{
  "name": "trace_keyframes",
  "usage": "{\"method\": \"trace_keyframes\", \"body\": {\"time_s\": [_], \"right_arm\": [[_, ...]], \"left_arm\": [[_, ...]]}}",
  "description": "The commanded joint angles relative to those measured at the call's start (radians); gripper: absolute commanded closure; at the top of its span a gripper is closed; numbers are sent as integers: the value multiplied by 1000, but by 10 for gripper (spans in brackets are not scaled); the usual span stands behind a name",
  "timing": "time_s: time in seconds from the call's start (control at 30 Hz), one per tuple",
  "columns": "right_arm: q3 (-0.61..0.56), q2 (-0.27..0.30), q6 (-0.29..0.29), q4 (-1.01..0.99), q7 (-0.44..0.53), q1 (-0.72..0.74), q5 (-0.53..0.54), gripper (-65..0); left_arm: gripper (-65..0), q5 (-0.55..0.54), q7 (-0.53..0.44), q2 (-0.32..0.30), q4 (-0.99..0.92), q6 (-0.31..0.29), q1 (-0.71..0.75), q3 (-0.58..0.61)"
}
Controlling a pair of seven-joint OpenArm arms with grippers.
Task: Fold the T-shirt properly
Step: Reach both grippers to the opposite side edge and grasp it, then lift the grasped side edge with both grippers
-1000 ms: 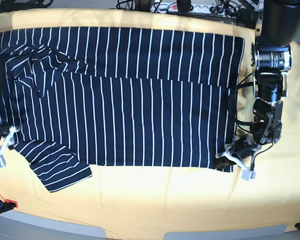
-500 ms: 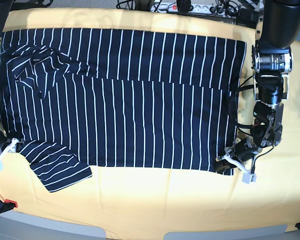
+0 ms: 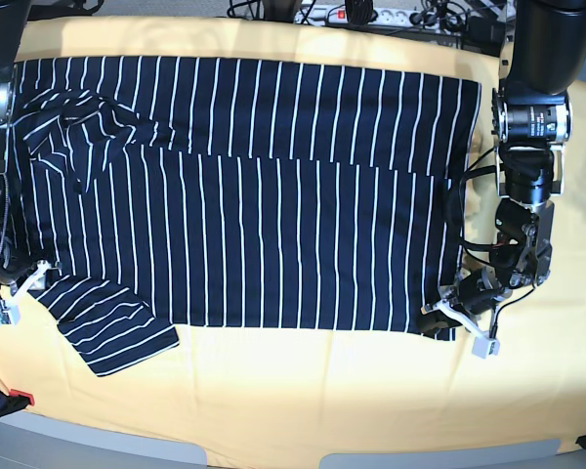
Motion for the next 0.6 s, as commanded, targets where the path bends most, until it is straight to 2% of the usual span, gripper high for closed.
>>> {"method": "trace_keyframes", "body": {"time_s": [0.0,0.07,0.1,0.17,0.2,0.27,0.4,0.47,0.53,0.57], "right_arm": [[6,23,1,11,14,24,3,-346],[6,22,24,9,15,18,16,-315],[6,20,18,9,16,15,19,-270],[6,20,-35,8,35,10,18,-148],[6,20,-66,8,44,8,17,-108],[6,21,-95,8,75,9,-13,-90],[6,31,-88,8,121,14,-72,-89],[6,32,-19,8,164,14,-92,-86],[6,31,65,8,198,13,-127,-29],[6,31,80,8,202,14,-136,0]], "left_arm": [[0,-16,-25,-16,15,-4,-33,-5],[0,-16,-23,-16,15,-9,-31,-5],[0,-16,-19,-16,15,-8,-31,-5],[0,-16,-14,-16,15,-9,-31,-5],[0,-16,-14,-16,15,-9,-31,-5],[0,-16,-16,-16,15,-11,-31,-5],[0,-16,-18,-17,15,-11,-31,-5],[0,-16,-19,-18,15,-11,-31,-5],[0,-16,-19,-18,15,-11,-34,-5],[0,-16,-19,-18,15,-11,-34,-5]]}}
